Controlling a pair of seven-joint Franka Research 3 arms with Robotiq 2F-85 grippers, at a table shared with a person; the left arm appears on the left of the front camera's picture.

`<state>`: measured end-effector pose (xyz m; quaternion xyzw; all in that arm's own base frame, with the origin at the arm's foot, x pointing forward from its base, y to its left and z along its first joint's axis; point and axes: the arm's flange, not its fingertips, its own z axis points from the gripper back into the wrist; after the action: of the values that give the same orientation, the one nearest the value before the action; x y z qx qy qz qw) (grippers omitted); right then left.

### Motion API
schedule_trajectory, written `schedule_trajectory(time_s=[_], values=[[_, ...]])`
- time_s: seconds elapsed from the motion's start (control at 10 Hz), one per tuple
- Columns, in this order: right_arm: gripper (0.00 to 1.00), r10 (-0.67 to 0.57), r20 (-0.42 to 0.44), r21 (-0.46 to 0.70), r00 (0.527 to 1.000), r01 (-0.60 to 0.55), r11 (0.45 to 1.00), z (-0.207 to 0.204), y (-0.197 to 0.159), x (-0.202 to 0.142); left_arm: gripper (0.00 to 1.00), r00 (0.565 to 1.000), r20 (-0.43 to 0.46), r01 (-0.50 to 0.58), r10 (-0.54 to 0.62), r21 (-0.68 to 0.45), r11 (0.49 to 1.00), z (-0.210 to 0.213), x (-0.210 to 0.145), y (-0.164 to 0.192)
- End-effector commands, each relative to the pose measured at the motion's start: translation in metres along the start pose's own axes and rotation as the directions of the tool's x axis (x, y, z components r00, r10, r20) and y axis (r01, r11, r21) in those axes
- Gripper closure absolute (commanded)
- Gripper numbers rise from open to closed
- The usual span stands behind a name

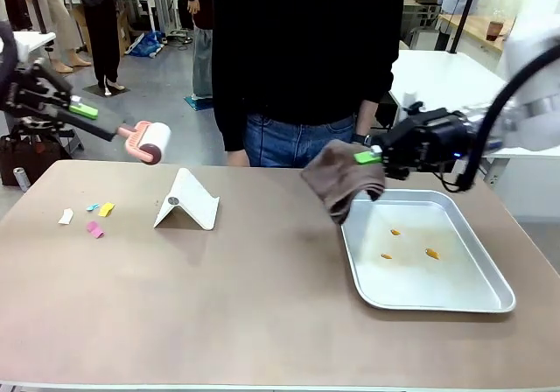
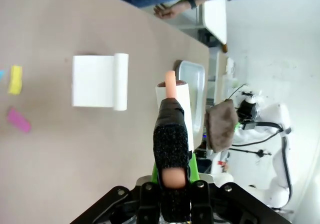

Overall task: Clean the surface of the table.
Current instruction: Hold the Lint Roller with your left hand and the towel with your right hand.

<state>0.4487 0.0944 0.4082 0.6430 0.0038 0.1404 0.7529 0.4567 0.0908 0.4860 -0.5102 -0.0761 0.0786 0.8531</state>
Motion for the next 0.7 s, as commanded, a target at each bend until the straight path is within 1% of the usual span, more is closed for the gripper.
schedule_trajectory(time_s=[0.0,0.1,0.2,0.3,0.4,0.5,0.6], values=[[1.00,-0.016,0.075,0.077,0.997,0.010,0.997,0.057,-0.002,-0.030,1.00,0.998,0.029,-0.044,0.046,-0.083,0.996,0.035,0.006,0.028],[1.00,-0.093,0.214,0.086,0.972,0.076,0.993,0.098,-0.007,-0.044,1.00,0.993,0.035,-0.105,0.111,-0.138,0.985,0.052,0.009,0.049],[1.00,-0.138,0.294,0.123,0.946,0.105,0.987,0.131,-0.012,-0.058,1.00,0.991,0.043,-0.120,0.128,-0.162,0.980,0.067,0.009,0.065],[1.00,-0.133,0.353,0.137,0.926,0.090,0.987,0.160,-0.013,-0.073,1.00,0.992,0.046,-0.105,0.114,-0.160,0.982,0.081,0.008,0.078],[1.00,-0.125,0.389,0.152,0.913,0.071,0.986,0.184,-0.012,-0.086,1.00,0.997,0.063,-0.035,0.046,-0.152,0.988,0.093,0.007,0.090],[1.00,-0.146,0.416,0.171,0.898,0.080,0.982,0.204,-0.013,-0.095,1.00,0.996,0.091,0.016,-0.003,-0.144,0.990,0.103,0.007,0.103],[1.00,-0.186,0.449,0.199,0.874,0.105,0.974,0.220,-0.016,-0.102,1.00,0.979,0.170,0.137,-0.108,-0.166,0.977,0.106,0.001,0.112]])
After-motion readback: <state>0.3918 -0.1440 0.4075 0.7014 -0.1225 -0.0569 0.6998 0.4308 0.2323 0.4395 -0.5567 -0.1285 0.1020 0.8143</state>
